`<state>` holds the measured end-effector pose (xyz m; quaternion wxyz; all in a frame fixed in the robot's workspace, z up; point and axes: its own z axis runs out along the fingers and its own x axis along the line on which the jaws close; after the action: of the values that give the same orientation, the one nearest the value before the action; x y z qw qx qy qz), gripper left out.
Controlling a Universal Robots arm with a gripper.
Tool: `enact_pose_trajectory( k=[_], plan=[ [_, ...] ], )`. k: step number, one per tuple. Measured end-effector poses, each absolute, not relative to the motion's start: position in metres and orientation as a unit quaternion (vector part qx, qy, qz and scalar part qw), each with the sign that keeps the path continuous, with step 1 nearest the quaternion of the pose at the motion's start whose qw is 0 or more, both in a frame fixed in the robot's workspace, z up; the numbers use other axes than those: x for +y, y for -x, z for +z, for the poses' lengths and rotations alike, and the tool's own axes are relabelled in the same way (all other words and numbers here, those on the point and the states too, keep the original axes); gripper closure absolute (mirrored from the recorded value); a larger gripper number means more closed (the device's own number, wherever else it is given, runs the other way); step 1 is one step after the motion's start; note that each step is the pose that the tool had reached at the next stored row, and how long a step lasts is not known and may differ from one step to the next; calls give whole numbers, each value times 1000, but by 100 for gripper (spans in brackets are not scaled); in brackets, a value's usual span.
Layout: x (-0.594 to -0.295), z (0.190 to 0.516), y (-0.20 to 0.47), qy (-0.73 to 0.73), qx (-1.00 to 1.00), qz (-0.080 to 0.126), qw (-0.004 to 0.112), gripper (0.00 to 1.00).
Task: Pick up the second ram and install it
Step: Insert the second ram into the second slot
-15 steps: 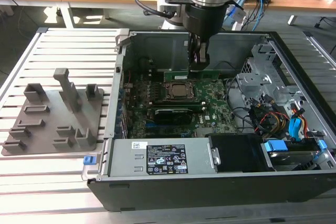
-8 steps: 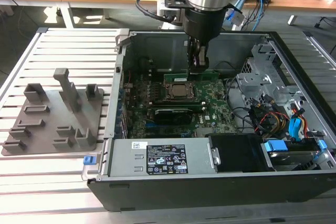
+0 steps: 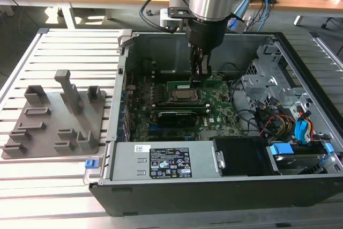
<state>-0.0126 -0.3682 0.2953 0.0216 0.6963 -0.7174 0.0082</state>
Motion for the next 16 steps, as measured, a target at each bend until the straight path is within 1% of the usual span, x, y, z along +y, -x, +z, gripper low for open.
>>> enact_pose_trajectory(
  k=[16],
  plan=[
    [-368,268,13,-696,-717,8,22,86]
  ],
)
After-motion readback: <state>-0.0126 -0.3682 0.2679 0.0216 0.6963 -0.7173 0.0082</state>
